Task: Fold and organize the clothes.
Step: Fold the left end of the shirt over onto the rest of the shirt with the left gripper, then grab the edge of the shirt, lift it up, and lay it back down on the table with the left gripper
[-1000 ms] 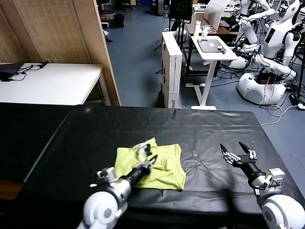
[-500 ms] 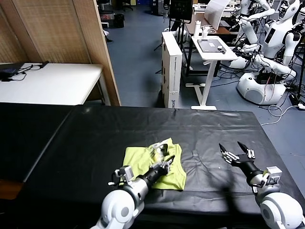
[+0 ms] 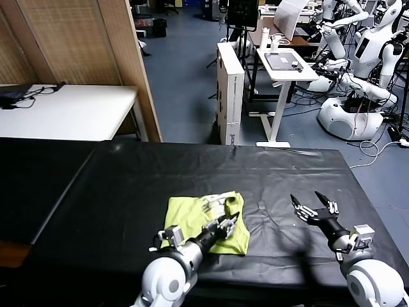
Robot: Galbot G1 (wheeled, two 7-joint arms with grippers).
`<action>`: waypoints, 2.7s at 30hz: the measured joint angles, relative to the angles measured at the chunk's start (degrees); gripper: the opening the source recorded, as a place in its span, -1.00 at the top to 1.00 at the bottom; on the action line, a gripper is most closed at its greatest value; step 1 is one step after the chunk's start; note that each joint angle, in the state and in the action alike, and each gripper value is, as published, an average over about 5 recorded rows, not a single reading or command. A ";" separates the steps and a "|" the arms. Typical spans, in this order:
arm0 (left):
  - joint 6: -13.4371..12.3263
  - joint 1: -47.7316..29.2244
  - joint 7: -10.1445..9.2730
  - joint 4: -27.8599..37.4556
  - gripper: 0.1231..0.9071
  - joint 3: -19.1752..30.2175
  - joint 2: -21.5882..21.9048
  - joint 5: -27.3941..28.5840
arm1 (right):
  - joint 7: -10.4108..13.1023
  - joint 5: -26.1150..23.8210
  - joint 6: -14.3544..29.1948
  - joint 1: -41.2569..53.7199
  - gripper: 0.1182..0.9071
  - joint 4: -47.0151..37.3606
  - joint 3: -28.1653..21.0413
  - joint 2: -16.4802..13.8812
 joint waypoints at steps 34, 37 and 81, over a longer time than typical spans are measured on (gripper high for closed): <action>-9.86 6.79 2.44 5.88 -1.00 -14.26 1.01 7.59 | 1.05 -0.46 2.00 4.43 -1.00 1.11 -10.42 1.48; -9.97 7.43 2.42 5.84 -1.00 -14.37 -0.24 7.79 | 1.13 0.10 2.00 4.79 -1.00 1.10 -9.72 1.48; -8.38 12.41 3.65 2.01 0.86 -20.48 2.18 1.84 | 1.54 0.98 2.65 6.68 -1.00 -0.59 -6.40 2.30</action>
